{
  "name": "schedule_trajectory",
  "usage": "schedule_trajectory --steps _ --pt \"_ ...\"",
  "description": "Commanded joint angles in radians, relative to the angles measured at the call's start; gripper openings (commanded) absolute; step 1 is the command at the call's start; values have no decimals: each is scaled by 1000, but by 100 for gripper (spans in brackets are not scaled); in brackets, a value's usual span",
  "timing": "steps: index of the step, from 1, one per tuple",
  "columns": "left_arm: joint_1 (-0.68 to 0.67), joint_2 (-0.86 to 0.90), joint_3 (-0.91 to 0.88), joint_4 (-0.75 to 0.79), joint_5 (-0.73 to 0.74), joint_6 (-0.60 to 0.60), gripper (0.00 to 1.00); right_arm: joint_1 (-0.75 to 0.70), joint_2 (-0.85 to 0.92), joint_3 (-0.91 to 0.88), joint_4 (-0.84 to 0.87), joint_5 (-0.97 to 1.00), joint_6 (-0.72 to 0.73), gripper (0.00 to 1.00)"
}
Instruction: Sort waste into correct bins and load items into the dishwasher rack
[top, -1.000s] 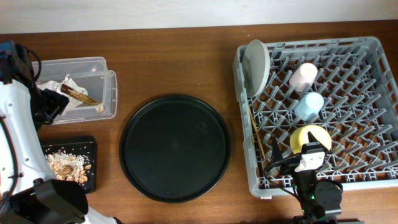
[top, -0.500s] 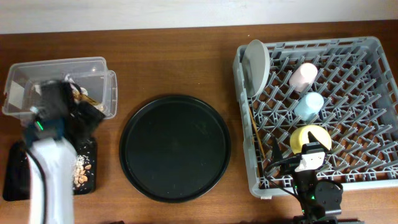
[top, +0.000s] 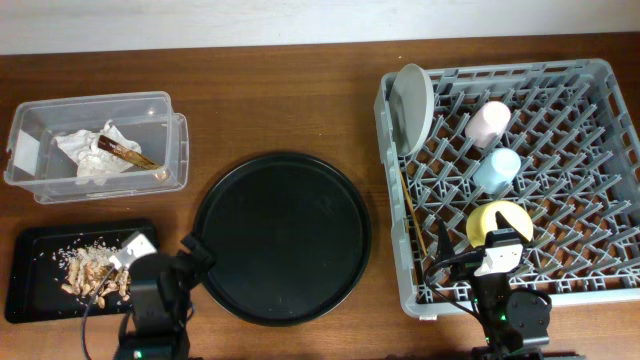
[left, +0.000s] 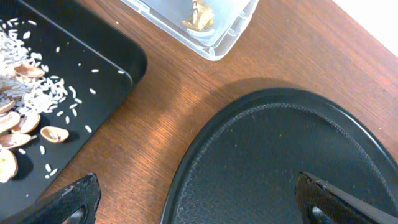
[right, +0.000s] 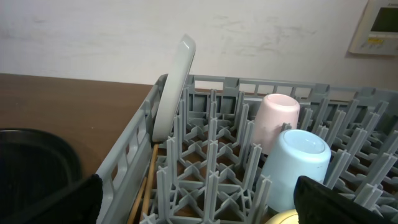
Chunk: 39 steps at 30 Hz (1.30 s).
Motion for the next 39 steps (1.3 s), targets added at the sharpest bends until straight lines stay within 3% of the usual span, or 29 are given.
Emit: schedule_trajectory --steps 1,5,12,22,25,29,39 --pt "-4 -139 -59 4 0 19 99 -4 -7 -7 -4 12 -7 98" --pt "-4 -284 -92 7 0 22 99 -3 -7 -7 -4 12 -7 98" --pt "-40 -340 -132 176 0 332 99 -4 -7 -7 -4 12 -7 98" --pt "-79 -378 -259 410 0 333 100 -4 -7 -7 -4 12 -7 98" --pt "-80 -446 -290 369 -2 335 99 -4 -7 -7 -4 12 -7 98" --pt "-84 -535 -289 371 8 429 99 -4 -7 -7 -4 12 -7 98" --pt "-84 -533 -289 370 8 451 99 -4 -7 -7 -4 12 -7 98"
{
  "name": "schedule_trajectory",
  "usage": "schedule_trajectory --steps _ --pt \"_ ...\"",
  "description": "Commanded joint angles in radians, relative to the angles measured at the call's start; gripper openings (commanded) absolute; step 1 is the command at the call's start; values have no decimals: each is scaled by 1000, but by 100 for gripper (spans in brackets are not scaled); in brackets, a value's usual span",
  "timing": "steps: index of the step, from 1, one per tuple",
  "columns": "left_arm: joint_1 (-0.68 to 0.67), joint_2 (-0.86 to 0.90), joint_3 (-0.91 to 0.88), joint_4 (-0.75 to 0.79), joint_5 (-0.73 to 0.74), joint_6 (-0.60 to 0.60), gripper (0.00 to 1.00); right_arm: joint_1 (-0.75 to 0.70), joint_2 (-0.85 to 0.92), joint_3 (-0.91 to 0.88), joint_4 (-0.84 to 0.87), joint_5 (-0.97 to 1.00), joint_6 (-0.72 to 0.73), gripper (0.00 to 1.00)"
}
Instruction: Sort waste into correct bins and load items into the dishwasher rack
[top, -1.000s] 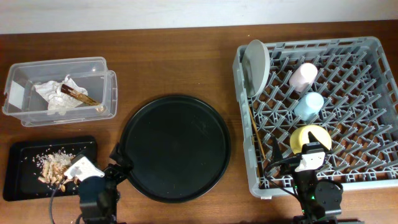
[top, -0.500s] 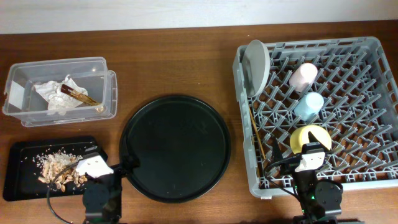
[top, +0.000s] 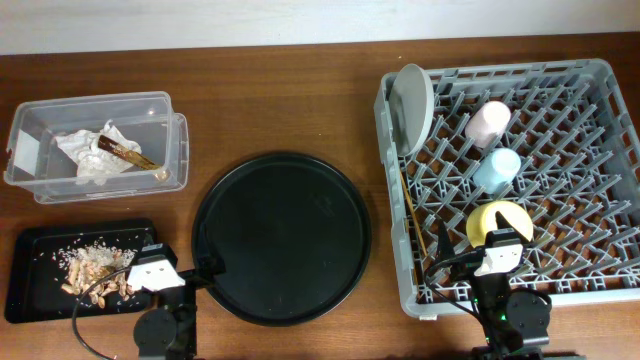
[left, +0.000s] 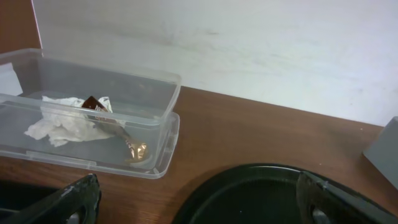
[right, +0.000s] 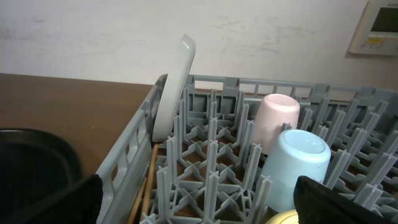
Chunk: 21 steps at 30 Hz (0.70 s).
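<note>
A grey dishwasher rack (top: 600, 290) on the right holds an upright pale plate (top: 413, 105), a pink cup (top: 487, 122), a light blue cup (top: 497, 168), a yellow bowl (top: 497, 222) and wooden chopsticks (top: 413, 215). At the rack's front edge my right gripper (right: 199, 208) is open and empty, facing the plate (right: 174, 87) and the cups. My left gripper (left: 199, 208) is open and empty at the table's front, between the black rectangular tray (top: 30, 290) and the round black tray (top: 282, 238). It faces the clear bin (left: 93, 118).
The clear bin (top: 175, 150) at the back left holds crumpled tissue (top: 85, 155) and a brown wrapper (top: 128, 150). Rice and nut shells (top: 90, 270) lie in the rectangular tray. A white wall rises behind the table.
My left wrist has tipped up: it looked down at the two black trays, and now looks level at the clear bin and the wall. The right arm has not moved.
</note>
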Motion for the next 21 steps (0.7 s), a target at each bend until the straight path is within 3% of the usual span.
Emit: schedule_trajectory --steps 1,6,21 --pt "-3 -10 -6 -1 10 58 99 -4 -7 -7 -3 12 -7 98" --pt "-3 -10 -6 -6 29 167 99 -3 -7 -7 -3 12 -7 98" --pt "6 -10 -6 -5 26 208 99 -4 -7 -7 -3 12 -7 98"
